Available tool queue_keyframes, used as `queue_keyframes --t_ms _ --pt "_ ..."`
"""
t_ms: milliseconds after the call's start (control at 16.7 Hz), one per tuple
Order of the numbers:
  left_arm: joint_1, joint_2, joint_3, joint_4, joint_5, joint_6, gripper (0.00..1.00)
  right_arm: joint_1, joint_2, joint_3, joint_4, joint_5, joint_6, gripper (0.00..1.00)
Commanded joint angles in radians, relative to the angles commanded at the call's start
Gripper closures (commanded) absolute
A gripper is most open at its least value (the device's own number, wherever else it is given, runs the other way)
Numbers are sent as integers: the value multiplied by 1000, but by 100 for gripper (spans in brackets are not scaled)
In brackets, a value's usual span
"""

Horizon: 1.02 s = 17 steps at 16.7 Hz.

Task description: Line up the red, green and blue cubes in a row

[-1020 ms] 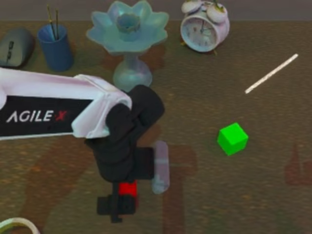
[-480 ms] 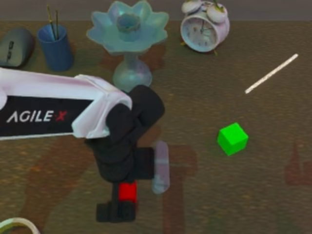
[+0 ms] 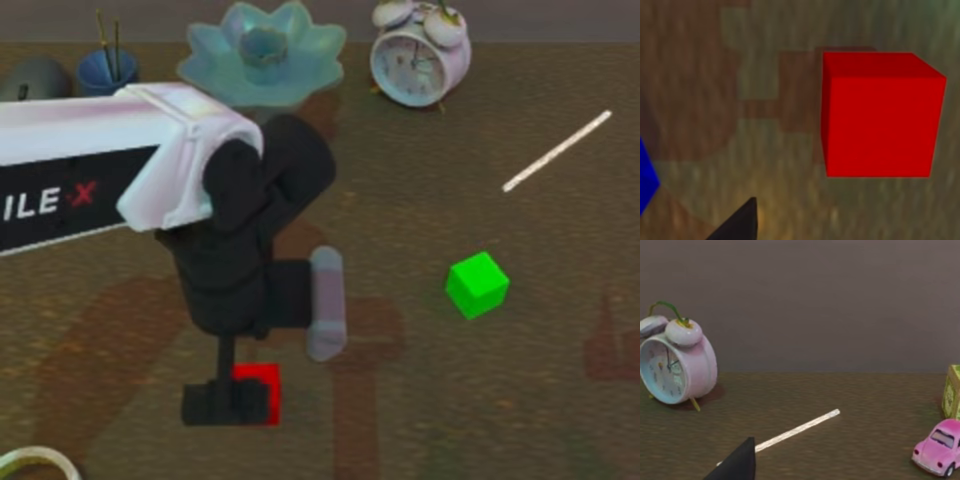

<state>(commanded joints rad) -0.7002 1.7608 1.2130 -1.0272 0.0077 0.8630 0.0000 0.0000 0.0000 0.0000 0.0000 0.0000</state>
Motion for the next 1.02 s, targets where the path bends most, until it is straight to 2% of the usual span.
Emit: queue_keyframes --t_ms 360,540,780,1020 --pt "-1 -16 20 -28 -1 -2 0 0 0 0 0 0 0 0" --pt "27 -68 -25 7 -6 -21 0 20 62 61 -42 -2 0 0" --pt "130 -266 -185 127 -18 -107 0 79 292 276 -185 -2 -2 0" --pt "276 -591 -430 294 -23 -249 0 160 679 576 -393 1 -5 0"
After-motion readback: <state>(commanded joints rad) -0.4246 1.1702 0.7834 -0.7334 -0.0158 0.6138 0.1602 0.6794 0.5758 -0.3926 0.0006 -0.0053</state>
